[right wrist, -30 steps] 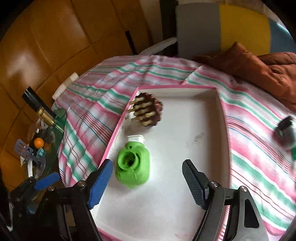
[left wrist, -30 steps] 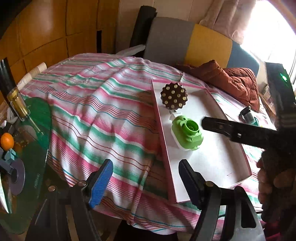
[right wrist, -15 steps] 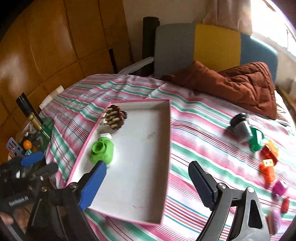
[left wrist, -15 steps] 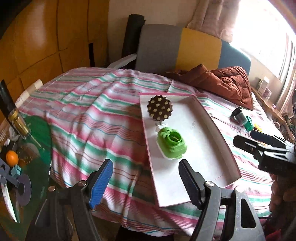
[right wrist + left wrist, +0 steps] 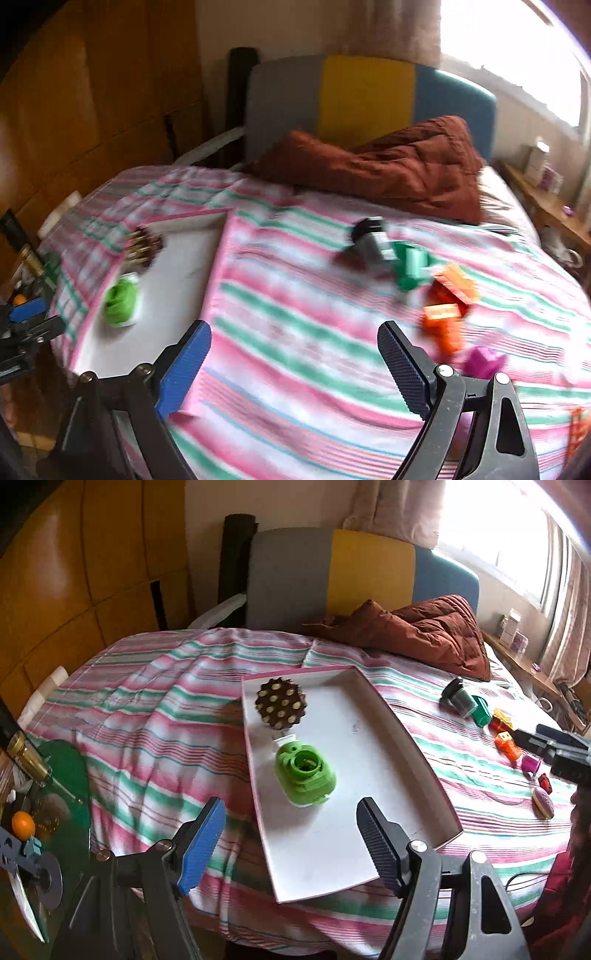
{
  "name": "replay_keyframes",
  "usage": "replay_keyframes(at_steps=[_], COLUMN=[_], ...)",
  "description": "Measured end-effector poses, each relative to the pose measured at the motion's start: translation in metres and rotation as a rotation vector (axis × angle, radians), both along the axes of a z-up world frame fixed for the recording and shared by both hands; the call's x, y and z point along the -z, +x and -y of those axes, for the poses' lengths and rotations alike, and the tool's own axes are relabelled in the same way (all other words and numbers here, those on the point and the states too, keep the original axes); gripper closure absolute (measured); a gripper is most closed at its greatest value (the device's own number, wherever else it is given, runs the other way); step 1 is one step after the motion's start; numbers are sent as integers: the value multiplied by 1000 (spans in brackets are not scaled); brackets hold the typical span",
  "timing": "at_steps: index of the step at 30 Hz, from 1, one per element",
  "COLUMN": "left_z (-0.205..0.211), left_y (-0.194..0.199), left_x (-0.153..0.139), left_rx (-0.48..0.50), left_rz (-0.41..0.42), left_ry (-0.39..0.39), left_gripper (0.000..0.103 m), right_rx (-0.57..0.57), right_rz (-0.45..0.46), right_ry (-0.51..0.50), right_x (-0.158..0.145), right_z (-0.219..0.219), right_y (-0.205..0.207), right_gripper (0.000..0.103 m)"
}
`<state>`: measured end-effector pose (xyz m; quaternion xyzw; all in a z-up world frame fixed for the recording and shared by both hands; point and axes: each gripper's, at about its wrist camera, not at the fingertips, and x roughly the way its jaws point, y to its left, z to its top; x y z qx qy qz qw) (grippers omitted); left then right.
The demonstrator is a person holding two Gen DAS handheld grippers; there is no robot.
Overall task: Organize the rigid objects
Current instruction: 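Move left tool to the black-capped clear cup and close on it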
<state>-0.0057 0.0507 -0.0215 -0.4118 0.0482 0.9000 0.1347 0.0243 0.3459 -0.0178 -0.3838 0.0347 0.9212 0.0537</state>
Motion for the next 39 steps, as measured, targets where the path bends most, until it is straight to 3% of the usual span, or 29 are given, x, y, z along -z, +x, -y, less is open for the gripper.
replay_keyframes(at_steps=[7,11,12,14,19,24,28,39], left_z=[-11,-17,-20,-27,-58,-97,-133,-221], left_y=[5,3,3,4,5,-2,-10,-66], left_x=[2,7,6,5,3,0,-8,7], left_rx=[40,55,55,66,140,215,267,283], left_rz=[20,53,52,52,62,105,110,225], left_ry=[18,18,15,21,12,41,82,195], left_gripper=[28,30,32,34,34,35,35,35], right_rx=[323,577,641,694,714,711,740,729], right_rz=[-41,-45,-24,-89,-109,-122,-137,-161], right_ry=[-6,-95,-161,-271,-369,-358,-409,-418], right_x=[7,31,34,31,30,25,27,22], right_z=[-98,-154,-170,-189,-197,-194,-200,-200], right_y=[28,60,65,75,81,80,89,91], right_gripper=[9,8,9,8,6,5,5,5])
